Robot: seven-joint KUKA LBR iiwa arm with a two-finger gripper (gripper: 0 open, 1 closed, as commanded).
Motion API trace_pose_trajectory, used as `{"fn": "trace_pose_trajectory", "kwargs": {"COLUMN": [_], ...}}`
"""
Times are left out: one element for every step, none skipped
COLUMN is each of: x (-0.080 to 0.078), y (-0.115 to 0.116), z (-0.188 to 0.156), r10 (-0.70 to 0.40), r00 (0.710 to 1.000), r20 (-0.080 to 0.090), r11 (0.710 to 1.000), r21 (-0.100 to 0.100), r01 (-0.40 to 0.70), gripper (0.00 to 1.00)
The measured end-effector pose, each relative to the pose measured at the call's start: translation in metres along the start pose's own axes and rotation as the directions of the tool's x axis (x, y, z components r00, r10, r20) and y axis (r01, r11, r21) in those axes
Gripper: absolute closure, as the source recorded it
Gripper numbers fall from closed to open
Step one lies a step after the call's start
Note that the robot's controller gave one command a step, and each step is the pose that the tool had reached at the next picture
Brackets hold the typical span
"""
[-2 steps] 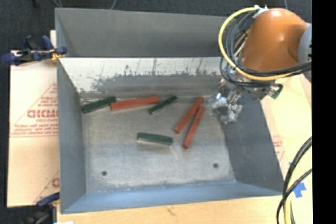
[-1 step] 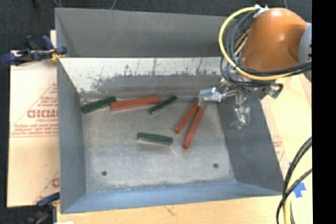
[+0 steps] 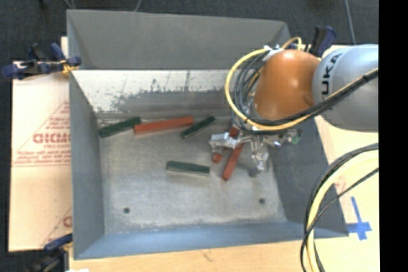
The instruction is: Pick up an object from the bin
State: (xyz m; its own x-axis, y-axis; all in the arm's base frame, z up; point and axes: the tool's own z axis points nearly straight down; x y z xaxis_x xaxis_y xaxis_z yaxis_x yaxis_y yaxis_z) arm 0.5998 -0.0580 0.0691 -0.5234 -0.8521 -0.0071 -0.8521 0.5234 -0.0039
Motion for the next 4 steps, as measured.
{"fn": "trace_pose_trajectory", "kwargs": {"x": [-0.001, 0.033, 0.044, 0.043], "y": [-0.004, -0.007, -0.011, -0.008], "z": [-0.008, -0.008, -0.143, -0.138], "r10": [0.0, -0.655, -0.63, -0.63], "r00": [1.0, 0.756, 0.776, 0.777], "r20": [0.004, -0.003, -0.006, 0.0], "r11": [1.0, 0.756, 0.776, 0.777], "r21": [0.009, 0.013, 0.003, -0.005], "r01": [0.0, 0.655, 0.63, 0.63], "gripper": [1.0, 1.0, 1.0, 0.0]}}
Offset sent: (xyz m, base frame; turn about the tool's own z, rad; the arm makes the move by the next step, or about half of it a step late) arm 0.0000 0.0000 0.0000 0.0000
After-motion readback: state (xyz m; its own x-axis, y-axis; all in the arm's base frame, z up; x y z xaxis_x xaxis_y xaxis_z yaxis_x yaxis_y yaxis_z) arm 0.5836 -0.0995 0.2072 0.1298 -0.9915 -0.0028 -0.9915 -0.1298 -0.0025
